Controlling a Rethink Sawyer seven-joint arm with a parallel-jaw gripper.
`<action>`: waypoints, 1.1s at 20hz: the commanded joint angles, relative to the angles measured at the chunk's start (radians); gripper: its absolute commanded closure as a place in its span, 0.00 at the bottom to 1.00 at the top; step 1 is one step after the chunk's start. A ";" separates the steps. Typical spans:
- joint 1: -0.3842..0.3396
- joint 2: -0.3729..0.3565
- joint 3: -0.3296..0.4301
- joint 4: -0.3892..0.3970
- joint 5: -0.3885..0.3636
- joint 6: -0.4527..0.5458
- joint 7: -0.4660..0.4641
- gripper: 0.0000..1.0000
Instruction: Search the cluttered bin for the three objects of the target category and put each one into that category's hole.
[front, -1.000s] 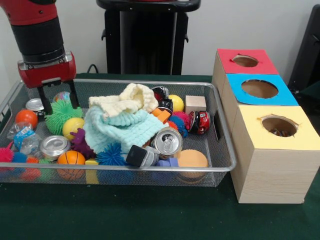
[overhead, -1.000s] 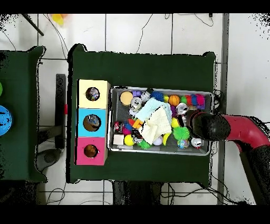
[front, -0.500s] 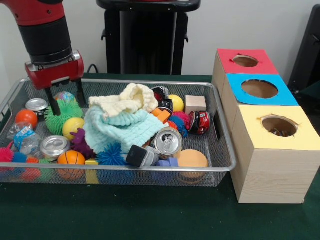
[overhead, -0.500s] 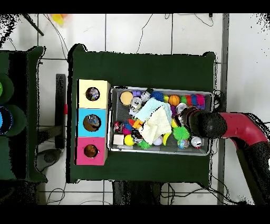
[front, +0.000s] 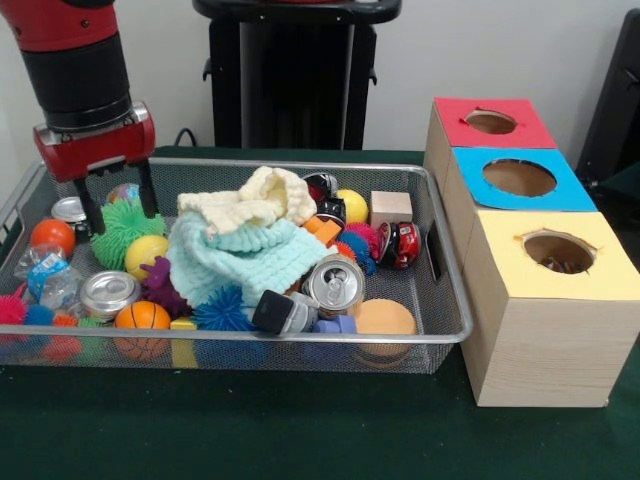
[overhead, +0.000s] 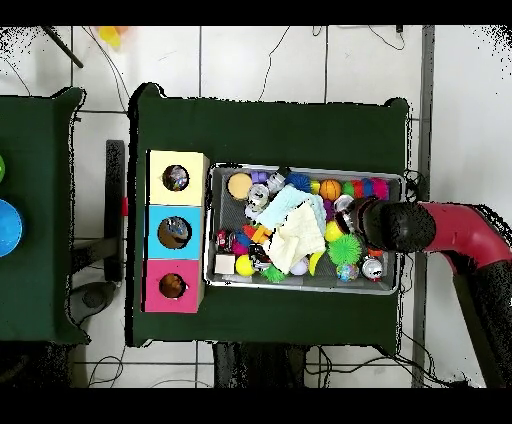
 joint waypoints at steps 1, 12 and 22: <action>-0.002 0.073 0.033 -0.183 -0.042 0.147 -0.437 0.00; 0.033 0.181 0.023 -0.280 -0.051 0.094 -0.472 0.00; 0.063 0.273 0.034 -0.379 -0.058 0.090 -0.580 0.00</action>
